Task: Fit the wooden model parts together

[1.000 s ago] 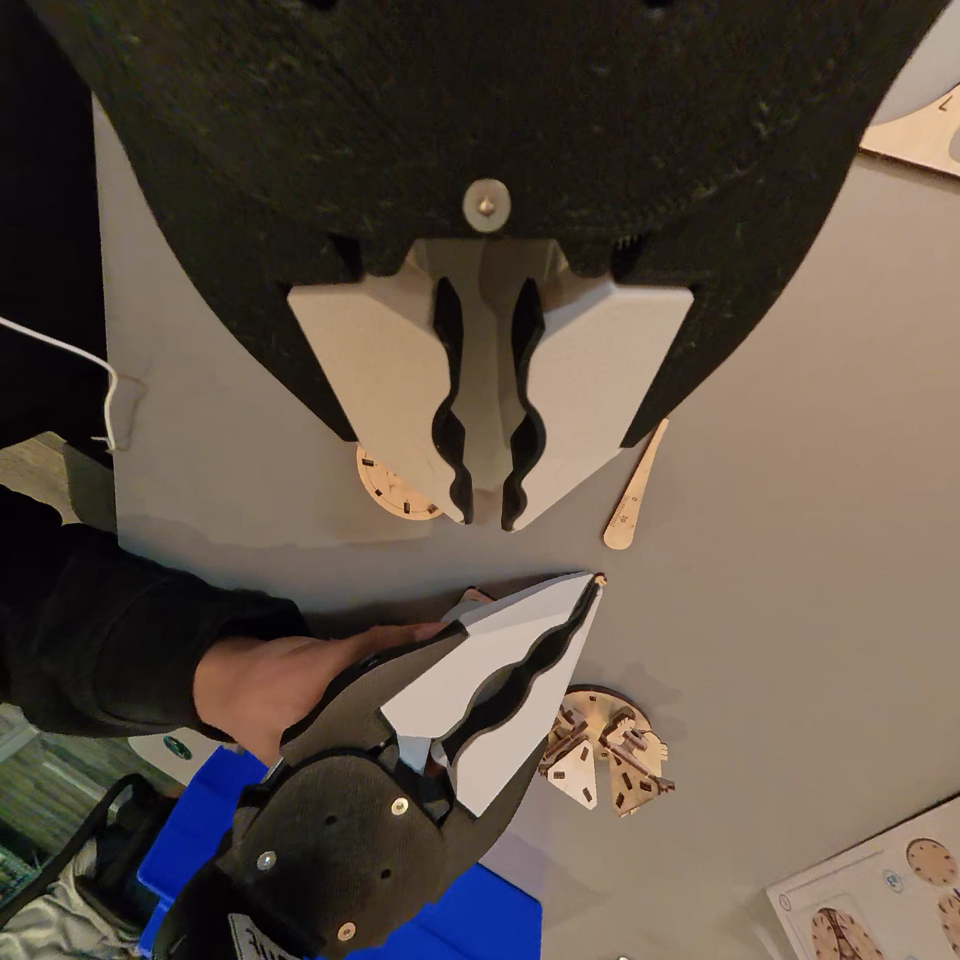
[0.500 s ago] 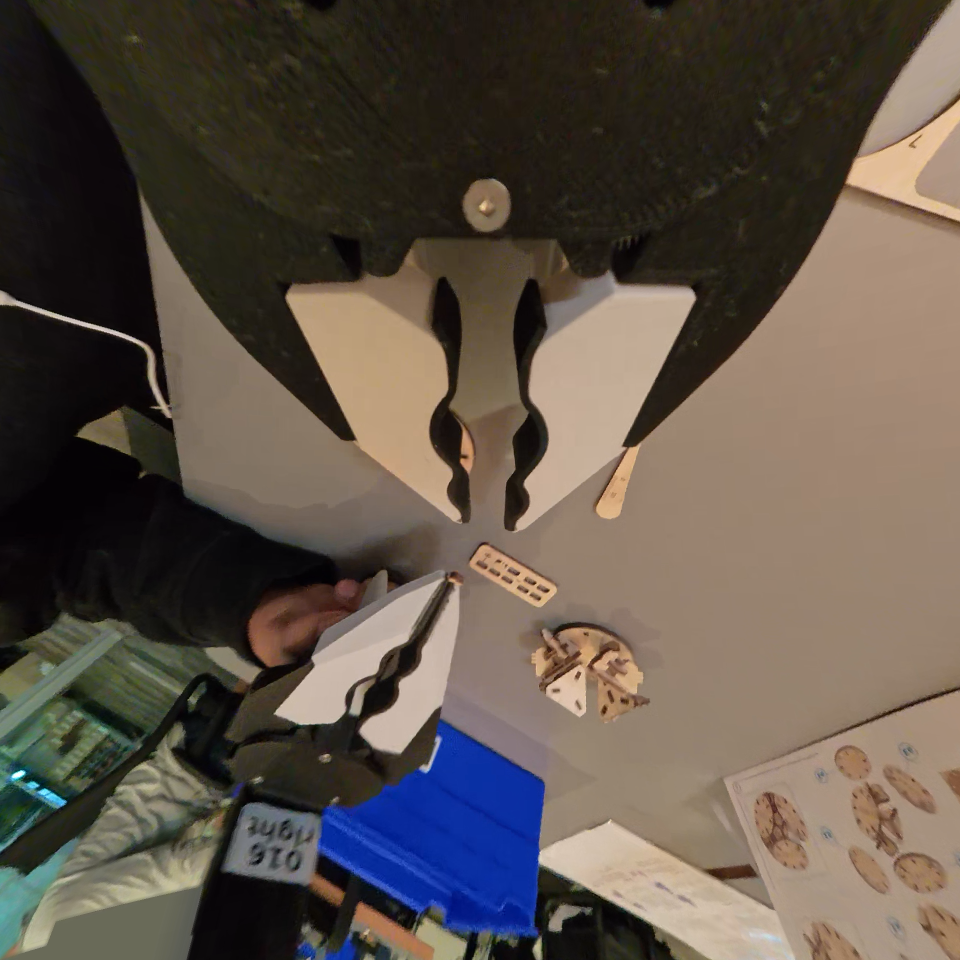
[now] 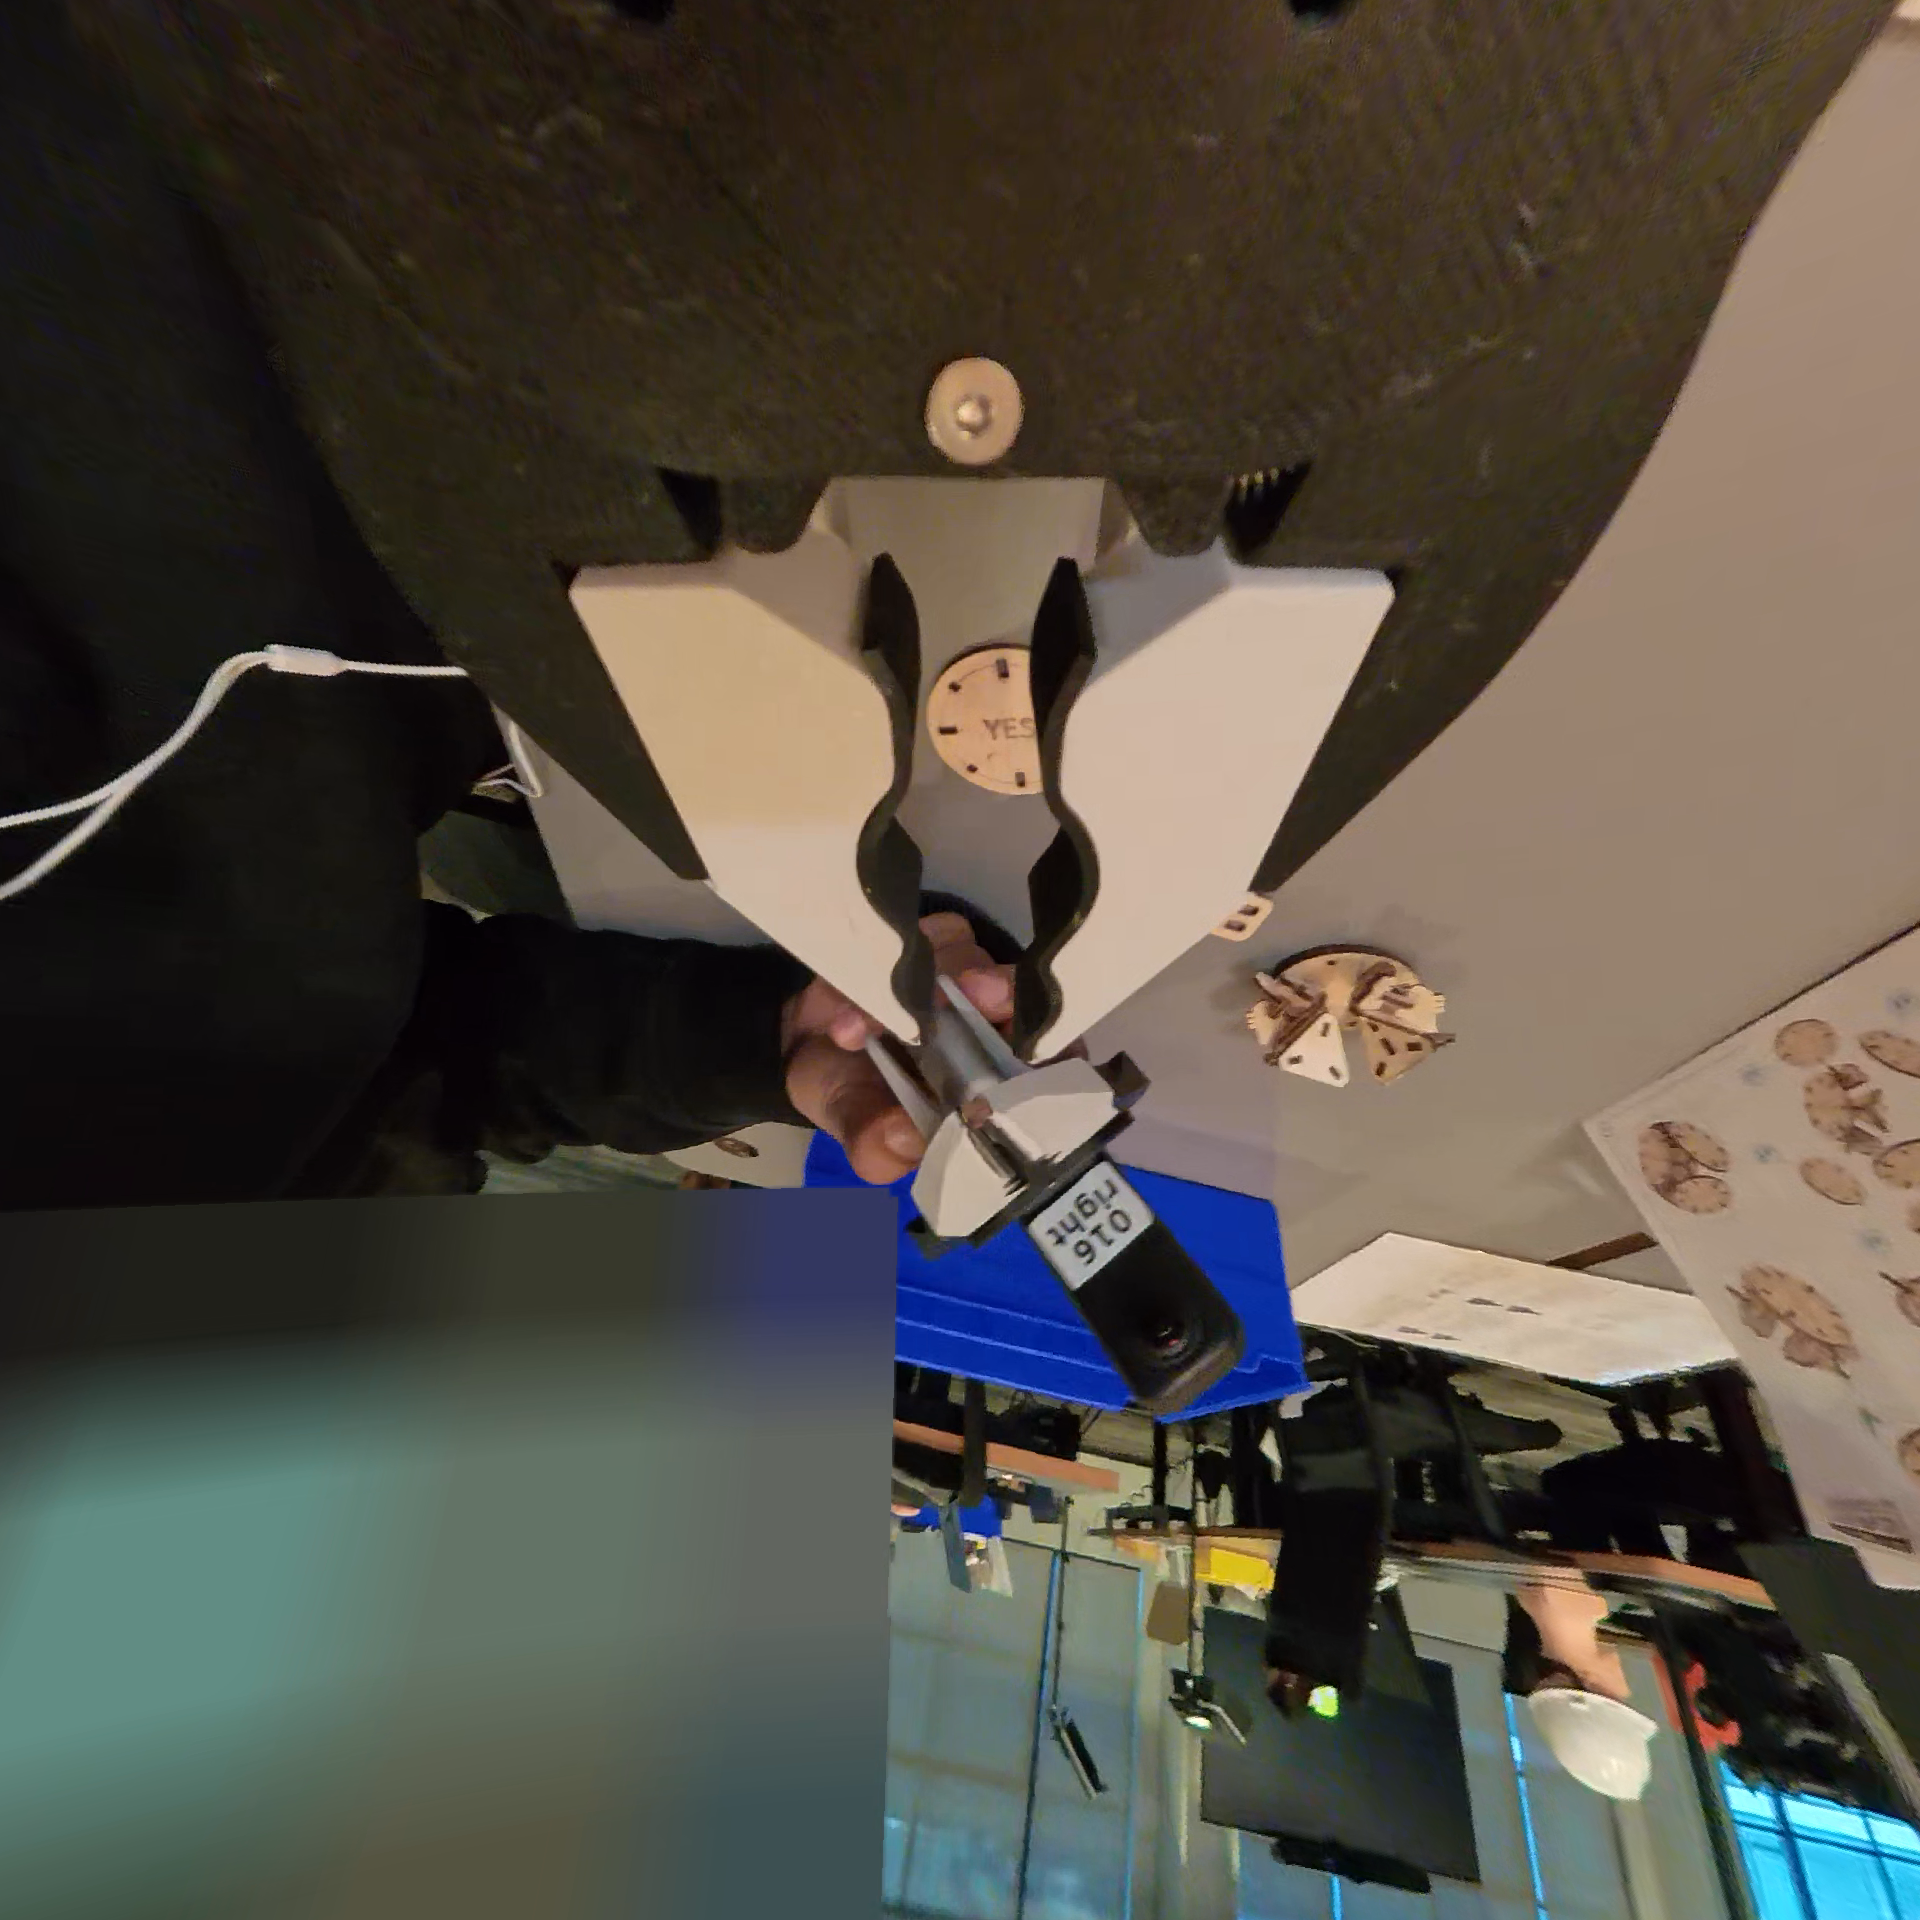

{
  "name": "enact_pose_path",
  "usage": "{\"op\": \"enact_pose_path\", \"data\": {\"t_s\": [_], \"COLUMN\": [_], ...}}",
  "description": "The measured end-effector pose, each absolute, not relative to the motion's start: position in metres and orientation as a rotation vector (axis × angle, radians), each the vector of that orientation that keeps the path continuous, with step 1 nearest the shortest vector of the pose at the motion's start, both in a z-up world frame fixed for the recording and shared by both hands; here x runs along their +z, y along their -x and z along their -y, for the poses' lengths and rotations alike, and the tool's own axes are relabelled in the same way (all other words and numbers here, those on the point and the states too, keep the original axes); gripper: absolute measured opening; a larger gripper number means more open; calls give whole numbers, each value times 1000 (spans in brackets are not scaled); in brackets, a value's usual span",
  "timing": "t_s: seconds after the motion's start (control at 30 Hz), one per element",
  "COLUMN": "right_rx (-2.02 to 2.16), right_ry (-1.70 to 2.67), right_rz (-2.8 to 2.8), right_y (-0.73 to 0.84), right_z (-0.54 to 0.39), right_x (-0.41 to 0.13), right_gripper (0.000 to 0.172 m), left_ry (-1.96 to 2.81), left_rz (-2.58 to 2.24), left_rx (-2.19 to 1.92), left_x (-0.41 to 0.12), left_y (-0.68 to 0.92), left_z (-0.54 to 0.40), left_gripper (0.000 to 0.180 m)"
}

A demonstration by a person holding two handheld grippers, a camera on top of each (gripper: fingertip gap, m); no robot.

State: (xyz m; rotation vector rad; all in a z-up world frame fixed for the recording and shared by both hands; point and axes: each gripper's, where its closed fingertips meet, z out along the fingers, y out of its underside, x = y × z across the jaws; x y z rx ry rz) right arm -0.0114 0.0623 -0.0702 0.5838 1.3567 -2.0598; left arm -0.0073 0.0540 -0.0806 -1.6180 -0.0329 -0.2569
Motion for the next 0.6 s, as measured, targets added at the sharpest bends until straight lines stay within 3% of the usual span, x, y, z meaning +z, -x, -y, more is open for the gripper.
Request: {"op": "enact_pose_path", "data": {"t_s": [0.33,0.6], "right_rx": [-1847,-1797], "right_ry": [-418,-372], "right_rz": [-1132,-1130], "right_y": [-16,-28], "right_z": [-54,-44], "right_x": [-62,-61], "right_gripper": [0,0], "left_ry": [1532,1544], "left_rz": [-103,-163], "left_rx": [-272,-296], "left_x": [-63,-66], "left_y": [-18,-31], "left_z": [-50,-51], "left_gripper": [12,2]}}
